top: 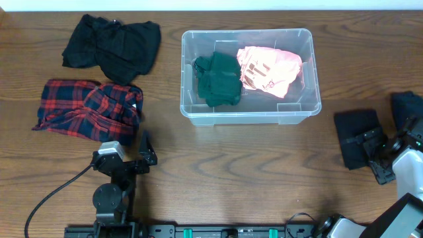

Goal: Pack container
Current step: 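Move the right gripper to the folded black garment and grasp it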

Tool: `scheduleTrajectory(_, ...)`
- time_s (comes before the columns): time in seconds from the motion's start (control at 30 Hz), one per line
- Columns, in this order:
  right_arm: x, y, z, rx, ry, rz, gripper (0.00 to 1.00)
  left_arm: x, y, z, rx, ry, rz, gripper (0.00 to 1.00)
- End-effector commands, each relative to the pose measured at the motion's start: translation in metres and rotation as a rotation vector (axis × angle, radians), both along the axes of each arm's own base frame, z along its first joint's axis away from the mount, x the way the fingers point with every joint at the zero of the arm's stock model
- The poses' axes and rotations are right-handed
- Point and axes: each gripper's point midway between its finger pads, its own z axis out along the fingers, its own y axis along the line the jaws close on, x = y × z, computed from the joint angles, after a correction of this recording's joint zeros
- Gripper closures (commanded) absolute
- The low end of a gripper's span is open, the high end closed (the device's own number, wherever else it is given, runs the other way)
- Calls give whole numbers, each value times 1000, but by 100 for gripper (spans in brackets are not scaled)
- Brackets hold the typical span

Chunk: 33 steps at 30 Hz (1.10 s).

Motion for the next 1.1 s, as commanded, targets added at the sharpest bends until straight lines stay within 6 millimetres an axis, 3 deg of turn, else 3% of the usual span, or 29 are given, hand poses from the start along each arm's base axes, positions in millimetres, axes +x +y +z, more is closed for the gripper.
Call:
scheduleTrajectory(0.0, -10, -1, -7, -22, 27, 4, 2, -1, 4, -18, 19, 51, 21, 2)
scheduleTrajectory(0.13, -14, 1, -14, -21, 29, 4, 7, -1, 4, -18, 19, 51, 21, 2)
scheduleTrajectory(0.23, -12, 0, -17, -31, 14, 4, 18, -1, 4, -18, 19, 51, 21, 2)
scheduleTrajectory(0.43, -12, 0, -24, -46, -7, 4, 28, -1, 4, -18, 19, 51, 21, 2)
scheduleTrajectory(0.67, -14, 2, -37, -64, -30, 3, 34, -1, 4, -18, 19, 51, 21, 2)
scheduleTrajectory(0.73, -15, 2, -40, -71, -41, 3, 51, -1, 4, -18, 19, 51, 21, 2)
scheduleTrajectory(0.83, -10, 2, -39, -74, -67, 8, 91, -1, 4, -18, 19, 51, 21, 2)
scheduleTrajectory(0.87, -6, 2, -38, -69, -84, 13, 99, -1, 4, -18, 19, 51, 21, 2)
scheduleTrajectory(1.07, 31, 18, -15, -2, -235, 204, 99, -1, 4, -18, 19, 51, 21, 2)
